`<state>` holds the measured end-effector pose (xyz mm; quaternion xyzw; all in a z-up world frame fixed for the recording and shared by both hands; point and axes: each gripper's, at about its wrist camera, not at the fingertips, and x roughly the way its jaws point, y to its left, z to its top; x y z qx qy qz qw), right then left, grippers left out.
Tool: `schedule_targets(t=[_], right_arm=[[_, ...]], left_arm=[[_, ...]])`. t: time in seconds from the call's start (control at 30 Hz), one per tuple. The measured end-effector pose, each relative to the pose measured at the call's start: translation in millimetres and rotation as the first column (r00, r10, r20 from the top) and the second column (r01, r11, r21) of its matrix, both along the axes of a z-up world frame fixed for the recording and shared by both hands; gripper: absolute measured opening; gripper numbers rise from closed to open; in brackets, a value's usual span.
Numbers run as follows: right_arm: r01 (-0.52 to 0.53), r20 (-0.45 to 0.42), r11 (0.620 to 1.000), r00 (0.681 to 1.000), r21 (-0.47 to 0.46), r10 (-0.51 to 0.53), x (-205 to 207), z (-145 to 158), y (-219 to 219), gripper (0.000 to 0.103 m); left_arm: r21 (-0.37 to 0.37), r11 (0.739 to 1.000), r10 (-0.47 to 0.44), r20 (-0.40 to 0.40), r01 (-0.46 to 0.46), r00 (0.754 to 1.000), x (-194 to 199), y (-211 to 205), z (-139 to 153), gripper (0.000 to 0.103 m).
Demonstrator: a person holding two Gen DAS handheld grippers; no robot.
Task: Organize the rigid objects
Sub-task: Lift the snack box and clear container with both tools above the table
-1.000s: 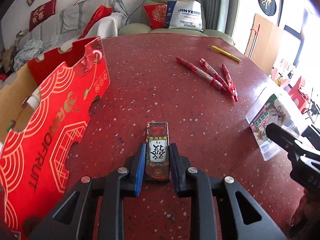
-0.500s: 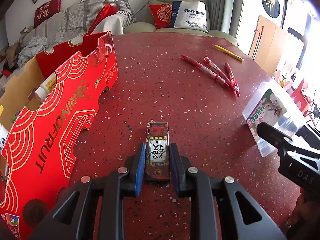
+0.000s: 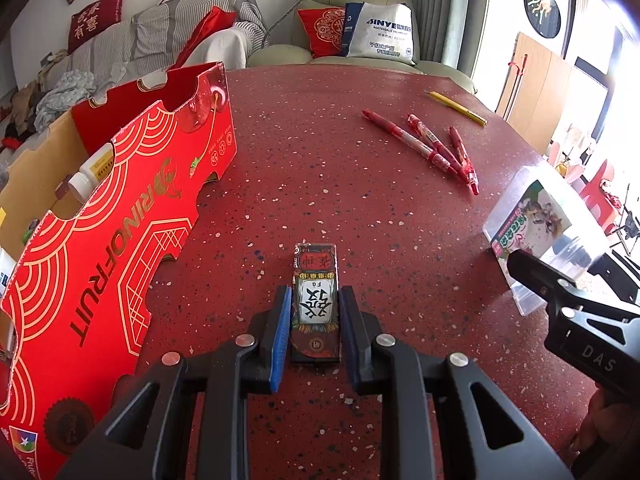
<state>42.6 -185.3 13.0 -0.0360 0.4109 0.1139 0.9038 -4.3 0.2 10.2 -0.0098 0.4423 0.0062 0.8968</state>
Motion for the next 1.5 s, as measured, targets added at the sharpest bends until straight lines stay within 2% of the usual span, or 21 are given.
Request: schedule_targets(t=[0.27, 0.4, 0.5, 0.67, 0.87, 1.2, 1.5], right_arm=[[-0.006, 0.016, 1.000, 1.000, -0.020, 0.007, -1.8, -0.2, 2.6, 0.071], [0.009, 0.015, 1.000, 1.000, 0.030, -0.009, -1.2, 0.9, -6.6, 0.071], [0.001, 0.054, 0.996, 0.999, 0.090, -0.006, -6.9, 8.0, -15.2, 0.071], [-0.012, 0.065, 0.994, 0.998, 0.107, 0.005, -16.1, 11.2, -12.9, 0.071], [-0.035, 0.068, 0.993, 0.997, 0.114, 0.027, -31.5, 15.1, -4.2, 0.071], [-0.045, 0.063, 0.992, 0.997, 0.121, 0.038, -36.0, 16.2, 2.0, 0.071], [-0.047, 0.048, 0.993, 0.998, 0.112, 0.042, -33.9, 11.3, 7.0, 0.071]], left_arm=[[0.005, 1.000, -0.001, 0.000, 0.001, 1.000, -0.8, 0.6, 0.3, 0.026], [-0.010, 1.000, 0.000, 0.002, 0.000, 1.000, -1.0, 2.8, 0.9, 0.026], [0.009, 1.000, 0.008, 0.004, -0.008, 1.000, -1.6, 2.1, 1.0, 0.026], [0.017, 1.000, 0.023, 0.020, -0.024, 1.000, -6.8, 3.4, 3.5, 0.026], [0.050, 0.999, 0.003, 0.029, -0.005, 1.000, -17.8, -6.1, 4.8, 0.026], [0.027, 0.999, 0.038, 0.013, -0.038, 0.999, -23.9, 3.8, 1.0, 0.026], [0.027, 0.999, 0.032, 0.017, -0.032, 0.999, -21.8, 0.9, -0.2, 0.026]])
